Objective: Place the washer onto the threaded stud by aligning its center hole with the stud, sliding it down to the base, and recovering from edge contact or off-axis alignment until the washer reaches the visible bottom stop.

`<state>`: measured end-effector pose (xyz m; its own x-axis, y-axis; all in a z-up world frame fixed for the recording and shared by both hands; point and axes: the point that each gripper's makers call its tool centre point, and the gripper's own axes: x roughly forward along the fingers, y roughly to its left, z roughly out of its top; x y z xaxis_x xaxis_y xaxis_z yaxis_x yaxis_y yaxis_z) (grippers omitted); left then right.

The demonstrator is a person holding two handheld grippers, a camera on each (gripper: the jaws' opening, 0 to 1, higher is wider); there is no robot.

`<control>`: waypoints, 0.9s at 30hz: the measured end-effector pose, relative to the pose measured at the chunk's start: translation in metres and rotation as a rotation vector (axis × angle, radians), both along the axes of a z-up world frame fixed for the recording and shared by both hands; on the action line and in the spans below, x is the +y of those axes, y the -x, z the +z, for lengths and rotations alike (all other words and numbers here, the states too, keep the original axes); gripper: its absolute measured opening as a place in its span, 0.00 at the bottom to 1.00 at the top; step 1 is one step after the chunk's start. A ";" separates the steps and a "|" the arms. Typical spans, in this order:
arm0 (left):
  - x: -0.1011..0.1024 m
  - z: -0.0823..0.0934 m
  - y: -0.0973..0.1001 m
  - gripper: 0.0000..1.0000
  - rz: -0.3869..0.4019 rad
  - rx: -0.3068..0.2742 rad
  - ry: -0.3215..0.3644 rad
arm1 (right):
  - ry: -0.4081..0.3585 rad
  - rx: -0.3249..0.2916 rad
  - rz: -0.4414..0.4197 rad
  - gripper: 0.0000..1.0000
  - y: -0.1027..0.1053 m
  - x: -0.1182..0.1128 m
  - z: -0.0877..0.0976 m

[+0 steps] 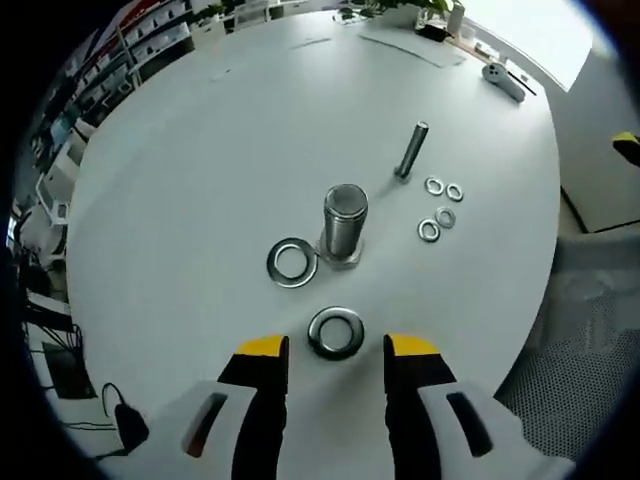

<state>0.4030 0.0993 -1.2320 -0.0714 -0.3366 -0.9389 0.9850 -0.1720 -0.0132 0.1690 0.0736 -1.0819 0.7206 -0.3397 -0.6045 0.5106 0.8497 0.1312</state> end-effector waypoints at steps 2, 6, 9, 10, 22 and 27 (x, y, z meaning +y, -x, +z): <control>-0.001 -0.007 -0.001 0.36 -0.007 -0.001 -0.019 | 0.000 0.002 0.003 0.52 -0.001 0.000 0.000; -0.001 -0.005 0.003 0.34 -0.054 -0.023 -0.019 | 0.000 -0.003 -0.002 0.51 0.000 -0.001 0.000; -0.003 -0.006 0.004 0.34 -0.055 -0.020 -0.020 | 0.000 0.002 0.006 0.51 0.000 0.000 -0.001; -0.003 -0.006 0.005 0.34 -0.063 -0.021 -0.026 | -0.001 0.001 0.006 0.51 -0.001 0.000 -0.001; -0.005 -0.009 0.000 0.23 -0.113 -0.040 -0.131 | 0.000 -0.006 0.000 0.50 0.000 -0.001 0.000; -0.001 -0.009 0.002 0.24 -0.114 -0.045 -0.150 | 0.000 -0.005 -0.001 0.50 0.000 -0.002 0.000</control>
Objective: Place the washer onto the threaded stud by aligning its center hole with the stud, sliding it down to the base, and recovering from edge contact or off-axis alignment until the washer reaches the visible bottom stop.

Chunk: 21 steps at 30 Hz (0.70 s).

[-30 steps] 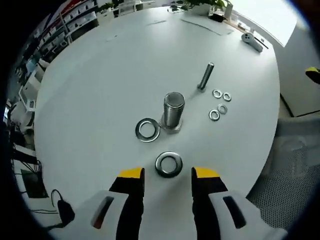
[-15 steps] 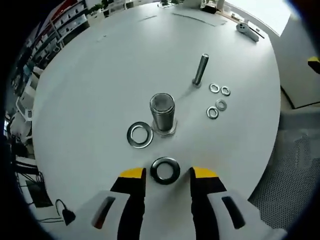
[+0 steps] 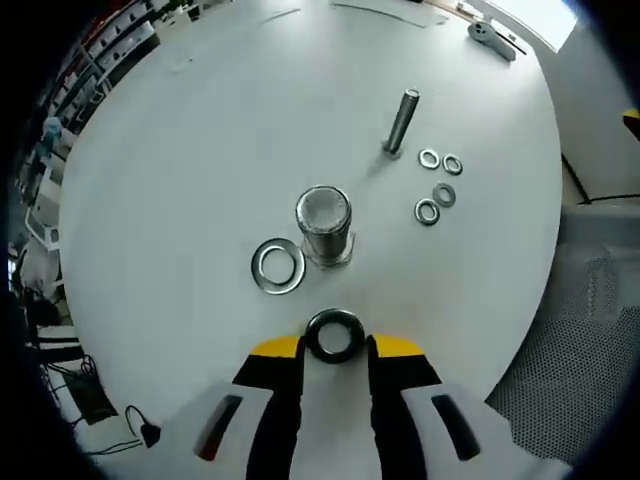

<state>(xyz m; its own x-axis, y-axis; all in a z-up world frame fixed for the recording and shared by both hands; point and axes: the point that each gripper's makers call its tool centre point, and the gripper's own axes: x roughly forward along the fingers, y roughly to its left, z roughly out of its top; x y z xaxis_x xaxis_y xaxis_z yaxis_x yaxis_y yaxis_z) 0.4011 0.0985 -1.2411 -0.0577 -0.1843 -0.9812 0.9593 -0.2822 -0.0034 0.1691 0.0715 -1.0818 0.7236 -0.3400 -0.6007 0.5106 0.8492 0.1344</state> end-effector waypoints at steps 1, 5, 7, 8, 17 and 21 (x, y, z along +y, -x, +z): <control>0.000 0.000 0.001 0.24 0.008 0.002 -0.002 | 0.000 0.001 0.002 0.50 0.000 0.000 0.000; 0.000 0.001 0.002 0.24 0.010 0.000 -0.013 | 0.001 0.005 0.008 0.49 0.000 0.001 -0.001; -0.001 -0.001 0.000 0.24 0.013 0.000 -0.018 | 0.001 0.004 0.008 0.49 0.000 0.001 -0.001; -0.001 0.000 0.000 0.25 0.016 0.005 -0.017 | 0.001 0.005 0.008 0.49 0.000 0.001 -0.001; -0.003 -0.001 0.006 0.31 -0.008 0.000 -0.024 | 0.003 0.010 0.014 0.49 0.000 0.002 -0.001; -0.003 -0.001 0.006 0.31 -0.020 -0.002 -0.025 | 0.005 0.013 0.016 0.49 0.000 0.002 -0.001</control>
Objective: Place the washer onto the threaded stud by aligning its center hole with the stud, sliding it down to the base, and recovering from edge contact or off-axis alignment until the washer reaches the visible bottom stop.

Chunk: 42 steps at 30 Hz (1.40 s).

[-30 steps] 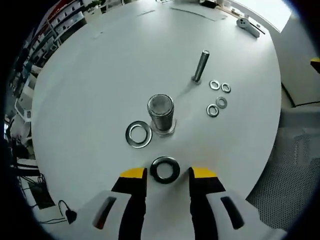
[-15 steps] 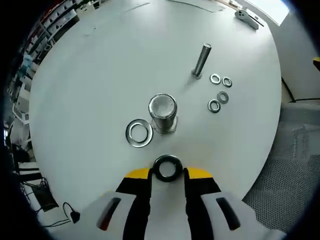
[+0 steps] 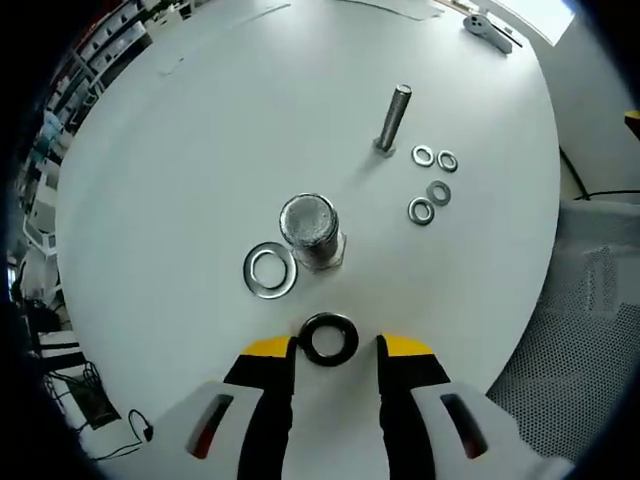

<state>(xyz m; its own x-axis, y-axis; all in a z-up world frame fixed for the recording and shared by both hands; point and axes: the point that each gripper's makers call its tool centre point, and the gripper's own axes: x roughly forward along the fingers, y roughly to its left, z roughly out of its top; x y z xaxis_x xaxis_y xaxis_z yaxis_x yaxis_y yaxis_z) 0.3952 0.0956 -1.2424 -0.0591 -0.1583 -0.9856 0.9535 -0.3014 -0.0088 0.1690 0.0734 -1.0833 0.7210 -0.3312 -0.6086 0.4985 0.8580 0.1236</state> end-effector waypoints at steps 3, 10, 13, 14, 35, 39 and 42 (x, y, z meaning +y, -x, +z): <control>-0.002 0.000 -0.004 0.27 -0.011 0.001 0.003 | 0.001 -0.001 -0.002 0.49 0.000 0.000 0.000; -0.002 0.000 -0.009 0.22 -0.031 0.002 0.006 | 0.001 0.003 0.001 0.49 0.000 0.000 0.000; -0.002 0.000 -0.009 0.21 -0.013 -0.001 -0.008 | 0.001 0.005 0.002 0.48 0.000 0.000 -0.001; -0.001 0.000 -0.009 0.21 -0.017 -0.004 -0.014 | 0.002 0.006 0.003 0.48 0.000 0.000 -0.001; -0.001 -0.003 -0.011 0.19 -0.042 -0.006 0.038 | -0.001 0.005 0.009 0.47 0.001 0.000 -0.001; 0.002 0.000 -0.006 0.19 -0.050 -0.004 0.037 | -0.002 0.003 0.005 0.47 0.001 0.000 0.000; 0.002 0.000 -0.008 0.19 -0.064 -0.006 0.036 | -0.003 0.002 0.007 0.47 0.000 0.000 -0.001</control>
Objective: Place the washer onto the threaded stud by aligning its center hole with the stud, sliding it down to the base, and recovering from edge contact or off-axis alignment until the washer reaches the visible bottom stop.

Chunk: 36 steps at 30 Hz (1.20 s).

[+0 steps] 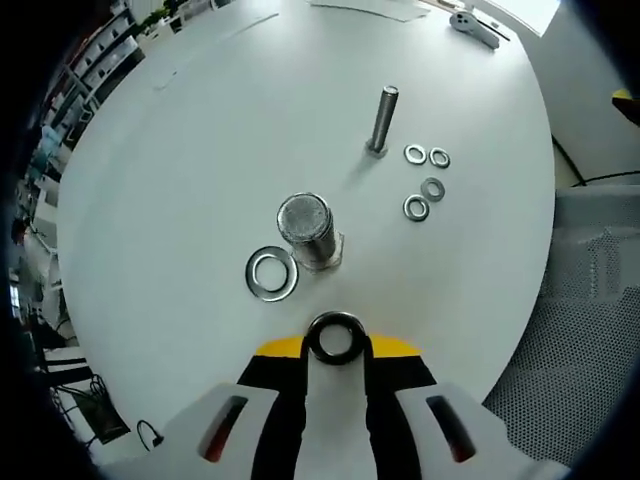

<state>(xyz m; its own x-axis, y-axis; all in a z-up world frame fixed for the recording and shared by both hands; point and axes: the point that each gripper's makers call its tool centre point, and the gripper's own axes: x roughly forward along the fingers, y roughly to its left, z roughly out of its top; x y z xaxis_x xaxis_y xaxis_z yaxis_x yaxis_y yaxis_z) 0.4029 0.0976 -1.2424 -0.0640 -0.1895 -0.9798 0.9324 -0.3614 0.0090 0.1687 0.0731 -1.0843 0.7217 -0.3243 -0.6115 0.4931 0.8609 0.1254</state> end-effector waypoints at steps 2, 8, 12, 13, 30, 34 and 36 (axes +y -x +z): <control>-0.002 0.000 0.001 0.19 -0.002 0.001 0.000 | 0.001 0.001 0.002 0.47 0.000 0.000 0.000; -0.002 -0.001 0.002 0.19 -0.012 0.003 0.005 | 0.000 0.000 0.003 0.47 0.000 0.001 0.000; -0.001 0.003 0.003 0.19 -0.014 0.007 0.014 | 0.004 0.001 0.002 0.47 0.000 0.001 0.000; -0.002 0.004 0.003 0.19 -0.010 0.012 0.018 | 0.003 0.001 0.004 0.47 0.000 0.001 0.000; -0.020 0.054 0.007 0.19 -0.081 0.041 0.089 | -0.003 0.002 0.023 0.47 -0.003 0.004 -0.001; -0.030 0.068 0.012 0.19 -0.099 0.045 0.112 | -0.005 0.004 0.030 0.47 -0.003 0.004 -0.001; -0.035 0.073 0.015 0.19 -0.116 0.046 0.110 | -0.003 0.004 0.031 0.47 -0.003 0.004 -0.001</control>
<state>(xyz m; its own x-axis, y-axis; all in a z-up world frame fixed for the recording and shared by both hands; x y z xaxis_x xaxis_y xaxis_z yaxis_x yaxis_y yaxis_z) 0.3874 0.0629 -1.1697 -0.1356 -0.2840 -0.9492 0.8847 -0.4659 0.0130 0.1720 0.0773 -1.0855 0.7287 -0.2997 -0.6157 0.4668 0.8753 0.1264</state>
